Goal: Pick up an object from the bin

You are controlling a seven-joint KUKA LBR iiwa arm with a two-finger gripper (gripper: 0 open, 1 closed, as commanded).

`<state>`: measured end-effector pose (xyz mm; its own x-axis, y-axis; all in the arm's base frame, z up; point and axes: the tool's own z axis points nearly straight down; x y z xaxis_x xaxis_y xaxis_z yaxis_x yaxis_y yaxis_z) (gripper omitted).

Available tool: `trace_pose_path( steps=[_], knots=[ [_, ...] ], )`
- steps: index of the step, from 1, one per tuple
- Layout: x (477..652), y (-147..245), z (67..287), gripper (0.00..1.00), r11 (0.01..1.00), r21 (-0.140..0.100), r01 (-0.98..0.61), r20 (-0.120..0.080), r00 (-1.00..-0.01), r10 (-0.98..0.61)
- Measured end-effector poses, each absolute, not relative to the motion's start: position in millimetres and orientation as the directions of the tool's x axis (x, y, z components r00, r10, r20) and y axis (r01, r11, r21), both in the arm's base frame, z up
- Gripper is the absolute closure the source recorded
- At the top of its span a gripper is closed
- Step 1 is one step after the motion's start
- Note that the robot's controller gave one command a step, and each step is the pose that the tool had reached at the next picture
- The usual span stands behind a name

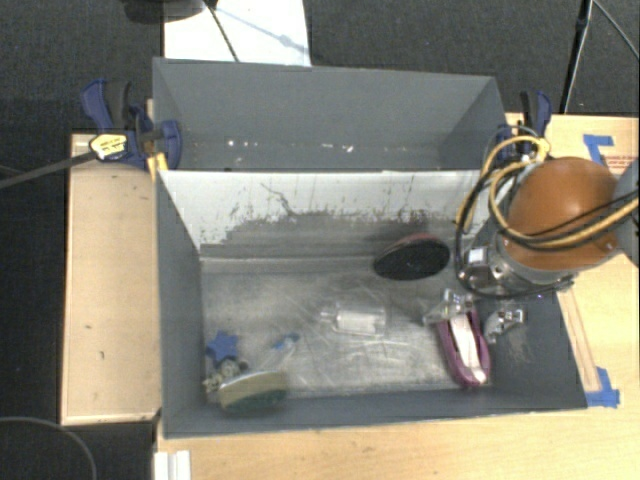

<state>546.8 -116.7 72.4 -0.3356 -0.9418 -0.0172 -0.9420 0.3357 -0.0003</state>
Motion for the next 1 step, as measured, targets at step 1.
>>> trace_pose_path(
  steps=[1],
  knots=[
    [548.5,-122.1,74.0,1.00,0.335,-0.010,-0.942,-0.008,-0.335,-0.942]
  ],
)
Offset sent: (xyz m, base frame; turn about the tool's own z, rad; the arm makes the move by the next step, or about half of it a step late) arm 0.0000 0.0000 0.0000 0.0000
